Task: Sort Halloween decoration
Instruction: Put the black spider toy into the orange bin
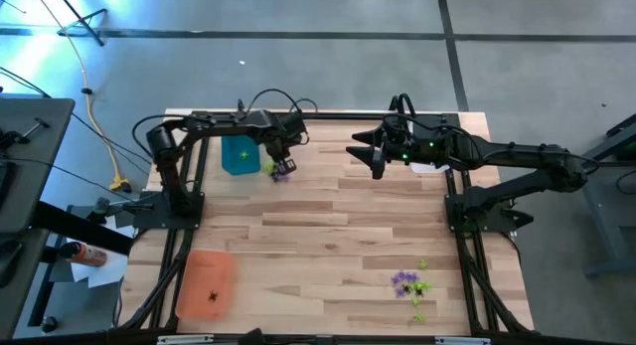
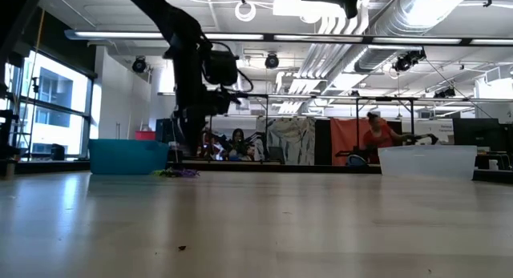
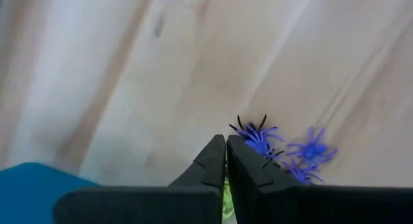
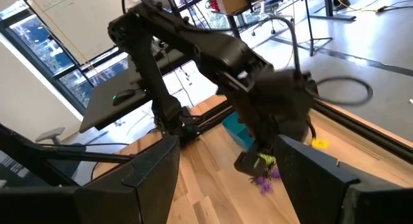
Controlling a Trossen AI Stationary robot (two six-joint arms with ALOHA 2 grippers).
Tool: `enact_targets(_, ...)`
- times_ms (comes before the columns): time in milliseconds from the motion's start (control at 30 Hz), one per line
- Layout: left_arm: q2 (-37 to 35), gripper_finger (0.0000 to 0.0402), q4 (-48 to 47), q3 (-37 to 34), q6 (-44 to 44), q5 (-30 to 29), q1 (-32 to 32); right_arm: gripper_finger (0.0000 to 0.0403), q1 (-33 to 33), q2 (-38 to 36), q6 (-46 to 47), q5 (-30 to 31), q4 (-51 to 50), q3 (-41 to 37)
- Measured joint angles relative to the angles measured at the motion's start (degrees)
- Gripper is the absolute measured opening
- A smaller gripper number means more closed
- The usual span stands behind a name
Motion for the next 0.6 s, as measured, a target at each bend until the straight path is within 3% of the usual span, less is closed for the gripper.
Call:
enact_targets(267, -0.8, 0.0014, -2.2, 0.1, 0.3, 1.1, 0.0, 0.0250, 0.0, 0.0, 0.0, 0.0, -0.2, 0.0)
enact_targets(600, 2.3, 0.0108, -2.4, 0.0, -1.0, 1.2, -0.4, 0.0250, 0.0, 0.0, 0.0, 0.0, -0.3, 0.0)
